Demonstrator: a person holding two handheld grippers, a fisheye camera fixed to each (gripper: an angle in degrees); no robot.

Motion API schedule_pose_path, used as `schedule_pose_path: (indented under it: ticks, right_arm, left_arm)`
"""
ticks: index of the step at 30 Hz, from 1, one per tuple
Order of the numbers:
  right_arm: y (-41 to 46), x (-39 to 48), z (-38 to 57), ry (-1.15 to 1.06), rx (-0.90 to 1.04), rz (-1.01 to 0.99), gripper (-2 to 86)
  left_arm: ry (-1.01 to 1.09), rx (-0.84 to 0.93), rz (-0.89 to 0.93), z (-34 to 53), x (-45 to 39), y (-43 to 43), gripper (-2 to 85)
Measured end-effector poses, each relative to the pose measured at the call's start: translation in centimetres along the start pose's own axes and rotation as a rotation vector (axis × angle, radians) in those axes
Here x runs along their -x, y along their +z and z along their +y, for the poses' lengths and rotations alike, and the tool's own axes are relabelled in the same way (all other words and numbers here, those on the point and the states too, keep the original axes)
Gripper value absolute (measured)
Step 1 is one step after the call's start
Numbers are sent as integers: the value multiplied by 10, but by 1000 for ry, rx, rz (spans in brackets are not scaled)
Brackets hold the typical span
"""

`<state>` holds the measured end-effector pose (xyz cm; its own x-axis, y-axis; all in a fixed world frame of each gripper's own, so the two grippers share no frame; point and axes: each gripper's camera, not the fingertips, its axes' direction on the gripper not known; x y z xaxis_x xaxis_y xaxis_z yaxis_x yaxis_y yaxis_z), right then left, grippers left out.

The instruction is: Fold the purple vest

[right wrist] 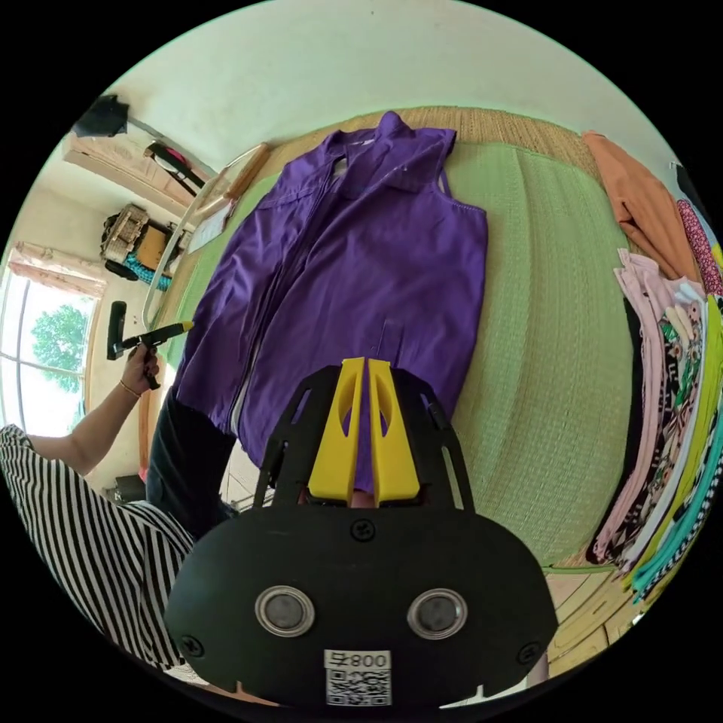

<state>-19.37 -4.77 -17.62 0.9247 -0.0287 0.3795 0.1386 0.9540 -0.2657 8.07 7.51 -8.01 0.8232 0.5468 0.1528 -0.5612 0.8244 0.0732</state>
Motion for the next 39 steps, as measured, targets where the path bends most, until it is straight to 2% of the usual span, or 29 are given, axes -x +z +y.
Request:
schedule_pose_path:
  ticks: [3,7,10,12,16,20,22,25,26,31,39]
  right_arm:
    - [44,11,24,3,164,82,13]
    - [9,40,29,1,59,41,22]
    - [10,74,25,-40,66,-23,37]
    - [17,97,22,-56,83,-61,53]
    - [30,167,14,-159,104,-115,75]
    - [59,216,-7,-217,175,-39,97]
    - [70,226,-15,-217,202,-12,101]
    - [82,233,-18,-206,226,70,88]
    - [81,234,-18,-198,224,88,75]
    - [77,226,-18,-178,219,86,27]
    - [67,197,-9,-131,206,-34,2]
  left_arm:
    - [-69,78,-57,37,4,3,19]
    - [-59,-28,9,70,-9,-33,25]
    - [-38,17,-74,88,-20,-38,30]
    - [-32,29,-57,98,-29,-38,33]
    - [123,-24,61,106,-84,-41,50]
    - [315,90,98,103,-167,0,76]
    - [353,136,85,100,-193,20,80]
    - [390,220,-42,100,-222,48,75]
    - [393,183,-104,103,-229,48,66]
    - [379,192,-68,107,-239,47,39]
    - [306,117,138,114,-250,21,8]
